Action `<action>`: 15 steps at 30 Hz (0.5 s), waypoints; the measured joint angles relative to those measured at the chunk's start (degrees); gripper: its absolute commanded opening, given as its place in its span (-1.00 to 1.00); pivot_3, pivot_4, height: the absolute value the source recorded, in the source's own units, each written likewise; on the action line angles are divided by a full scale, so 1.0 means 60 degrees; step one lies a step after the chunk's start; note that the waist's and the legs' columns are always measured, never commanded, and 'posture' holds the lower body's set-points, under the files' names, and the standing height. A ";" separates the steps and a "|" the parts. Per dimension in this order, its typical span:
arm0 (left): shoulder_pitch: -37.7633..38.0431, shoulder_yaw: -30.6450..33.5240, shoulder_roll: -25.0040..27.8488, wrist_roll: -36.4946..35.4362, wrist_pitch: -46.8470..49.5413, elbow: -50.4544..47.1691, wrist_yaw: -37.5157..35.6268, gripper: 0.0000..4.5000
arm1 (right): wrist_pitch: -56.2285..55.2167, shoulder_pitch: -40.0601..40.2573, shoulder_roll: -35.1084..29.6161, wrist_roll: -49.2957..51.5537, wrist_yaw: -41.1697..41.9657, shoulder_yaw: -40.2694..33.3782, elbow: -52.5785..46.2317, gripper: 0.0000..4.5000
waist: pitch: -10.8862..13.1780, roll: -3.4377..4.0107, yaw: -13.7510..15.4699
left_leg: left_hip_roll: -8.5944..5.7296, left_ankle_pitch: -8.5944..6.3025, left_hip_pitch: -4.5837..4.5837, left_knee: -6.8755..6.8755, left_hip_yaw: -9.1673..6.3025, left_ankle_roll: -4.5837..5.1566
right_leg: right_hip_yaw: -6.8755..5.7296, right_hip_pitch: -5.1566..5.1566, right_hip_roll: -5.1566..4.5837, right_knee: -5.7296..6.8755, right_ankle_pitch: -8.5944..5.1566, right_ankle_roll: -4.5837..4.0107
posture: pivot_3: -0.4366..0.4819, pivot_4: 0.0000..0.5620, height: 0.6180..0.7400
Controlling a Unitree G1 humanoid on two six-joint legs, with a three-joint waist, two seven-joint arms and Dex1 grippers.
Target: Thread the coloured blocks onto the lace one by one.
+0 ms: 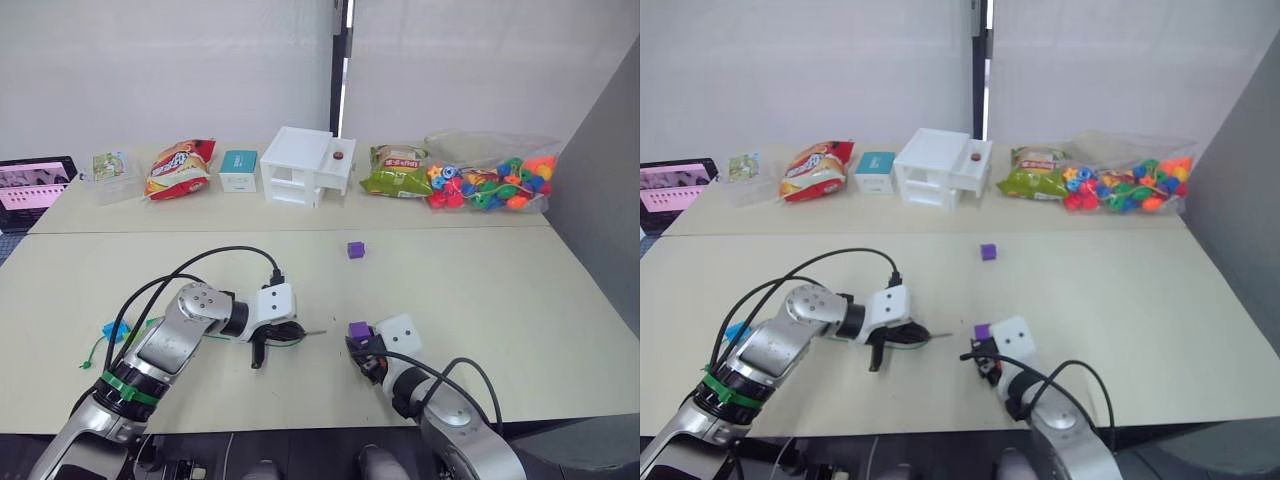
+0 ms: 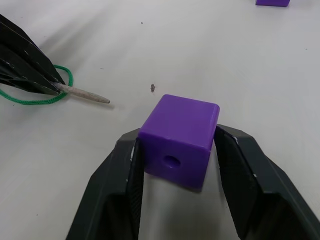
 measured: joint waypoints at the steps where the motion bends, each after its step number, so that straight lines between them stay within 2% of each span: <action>1: 0.0006 0.0007 0.0020 0.0000 0.0010 -0.0013 0.0002 -1.00 | -0.0010 0.0006 -0.0040 0.0047 0.0092 0.0001 -0.0034 0.65 | 0.0000 0.0000 0.0002 | 0.0000 0.0000 0.0003 0.0001 0.0000 0.0000 | -0.0001 0.0005 -0.0001 -0.0001 0.0000 0.0000 | -0.05 -0.47 1.00; 3: 0.0014 0.0016 0.0029 -0.0002 0.0020 -0.0074 0.0006 -1.00 | 0.0007 0.0017 -0.0201 0.0198 0.0293 -0.0049 -0.0112 0.96 | 0.0000 -0.0001 0.0010 | -0.0001 0.0000 0.0000 0.0002 0.0000 0.0000 | 0.0000 0.0006 -0.0002 -0.0005 0.0000 0.0000 | -0.05 -0.47 1.00; 7: 0.0053 0.0028 0.0086 -0.0005 0.0043 -0.0103 0.0015 -1.00 | 0.0244 -0.0072 -0.0900 0.0581 0.0896 -0.0533 -0.0335 0.99 | 0.0000 -0.0001 0.0027 | -0.0002 0.0000 -0.0003 0.0003 0.0000 0.0000 | -0.0002 0.0008 -0.0003 -0.0006 0.0000 0.0001 | -0.05 -0.47 1.00; 10: 0.0070 0.0068 0.0133 -0.0008 0.0047 -0.0128 0.0019 -1.00 | 0.0458 -0.0635 -0.2105 0.1227 0.1975 -0.1220 -0.0675 0.99 | 0.0001 -0.0001 0.0009 | 0.0001 -0.0001 0.0000 0.0002 0.0001 0.0001 | -0.0002 0.0007 0.0003 -0.0007 0.0000 0.0001 | -0.05 -0.47 1.00; 15: 0.0144 0.0121 0.0298 -0.0030 0.0037 -0.0216 -0.0018 -1.00 | 0.0098 -0.2512 -0.4994 0.2513 0.5646 -0.1436 -0.0042 0.99 | 0.0006 -0.0002 -0.0028 | 0.0005 -0.0002 0.0008 0.0002 0.0000 0.0006 | -0.0002 0.0019 0.0010 -0.0017 0.0000 0.0000 | -0.05 -0.47 1.00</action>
